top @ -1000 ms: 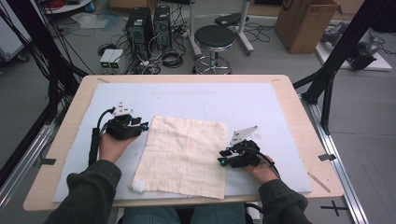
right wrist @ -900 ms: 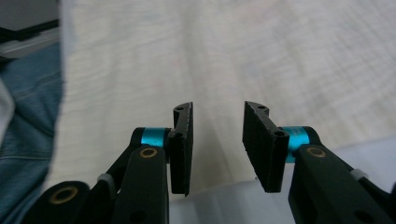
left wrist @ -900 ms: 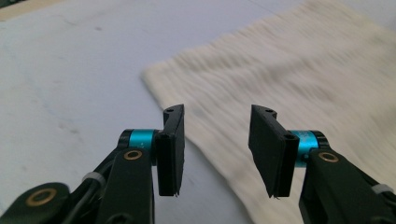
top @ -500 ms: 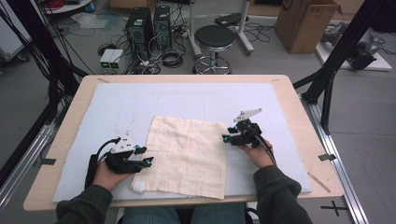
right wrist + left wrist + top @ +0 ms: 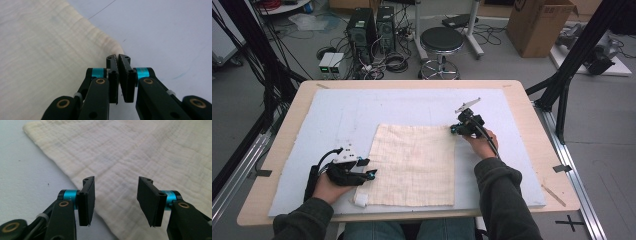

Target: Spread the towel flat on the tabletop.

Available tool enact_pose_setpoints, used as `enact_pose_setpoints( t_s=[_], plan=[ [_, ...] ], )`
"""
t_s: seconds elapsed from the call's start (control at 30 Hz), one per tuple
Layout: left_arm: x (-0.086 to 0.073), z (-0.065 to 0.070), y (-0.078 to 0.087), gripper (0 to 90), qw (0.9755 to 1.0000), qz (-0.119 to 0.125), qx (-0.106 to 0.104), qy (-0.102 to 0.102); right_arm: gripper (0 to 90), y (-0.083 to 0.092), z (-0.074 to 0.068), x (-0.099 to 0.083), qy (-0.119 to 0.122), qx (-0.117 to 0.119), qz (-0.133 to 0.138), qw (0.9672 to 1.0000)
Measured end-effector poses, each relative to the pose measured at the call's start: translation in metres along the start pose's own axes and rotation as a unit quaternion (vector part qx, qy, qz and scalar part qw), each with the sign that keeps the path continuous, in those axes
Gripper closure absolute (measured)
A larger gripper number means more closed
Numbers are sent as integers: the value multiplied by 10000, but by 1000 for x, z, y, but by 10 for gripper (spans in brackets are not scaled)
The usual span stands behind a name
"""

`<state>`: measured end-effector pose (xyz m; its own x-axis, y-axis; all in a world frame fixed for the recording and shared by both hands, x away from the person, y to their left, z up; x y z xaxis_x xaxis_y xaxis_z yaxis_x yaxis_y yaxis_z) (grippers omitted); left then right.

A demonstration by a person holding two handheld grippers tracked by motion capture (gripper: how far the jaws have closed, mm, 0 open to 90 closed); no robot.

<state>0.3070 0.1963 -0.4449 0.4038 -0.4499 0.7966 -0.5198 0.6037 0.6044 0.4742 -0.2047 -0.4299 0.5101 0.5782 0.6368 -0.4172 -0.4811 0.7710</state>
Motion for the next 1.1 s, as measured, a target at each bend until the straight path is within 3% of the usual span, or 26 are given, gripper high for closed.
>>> enact_pose_setpoints(
  t_s=[0.1,0.2,0.27,0.47,0.6,0.7,0.77,0.83,1.03,1.1],
  plan=[
    [1,-5,-2,489,9999,65,47,145,860,-6,9,6,5,-243,-67,9997],
    [3,-11,-5,488,9996,103,29,269,748,-7,15,3,-248,-74,41,9997],
    [5,-15,-8,488,9994,117,38,332,680,-1,13,1,-300,177,124,9993],
    [5,-16,-11,489,9993,20,45,365,617,25,-14,-6,1,605,499,9969],
    [5,-13,-9,502,9994,-50,37,337,564,33,-36,-11,120,1070,220,9939],
    [5,-10,-6,504,9996,-24,27,281,560,39,-59,-18,527,1097,407,9917],
    [6,-8,-3,503,9998,-1,3,208,550,41,-69,-26,546,1247,327,9901],
    [6,-6,-2,509,9998,17,-16,204,550,43,-77,-35,701,1238,330,9893],
    [5,-5,-2,508,9999,-3,-46,163,545,45,-89,-56,723,1353,310,9877],
    [7,-8,-4,506,9998,37,66,205,541,44,-89,-60,700,1382,298,9875]
  ],
)
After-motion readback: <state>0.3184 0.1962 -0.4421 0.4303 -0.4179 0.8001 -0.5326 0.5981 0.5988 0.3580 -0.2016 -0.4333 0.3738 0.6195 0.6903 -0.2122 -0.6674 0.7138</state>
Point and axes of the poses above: each handheld gripper's, and its own axes: y roughly backward along the jaws, x roughly out of its top, z roughly to its right, the point moved 1 cm from there along -y, roughly forward along the jaws, and after that the axes turned 2 degrees about x, right-handed, at the moved point
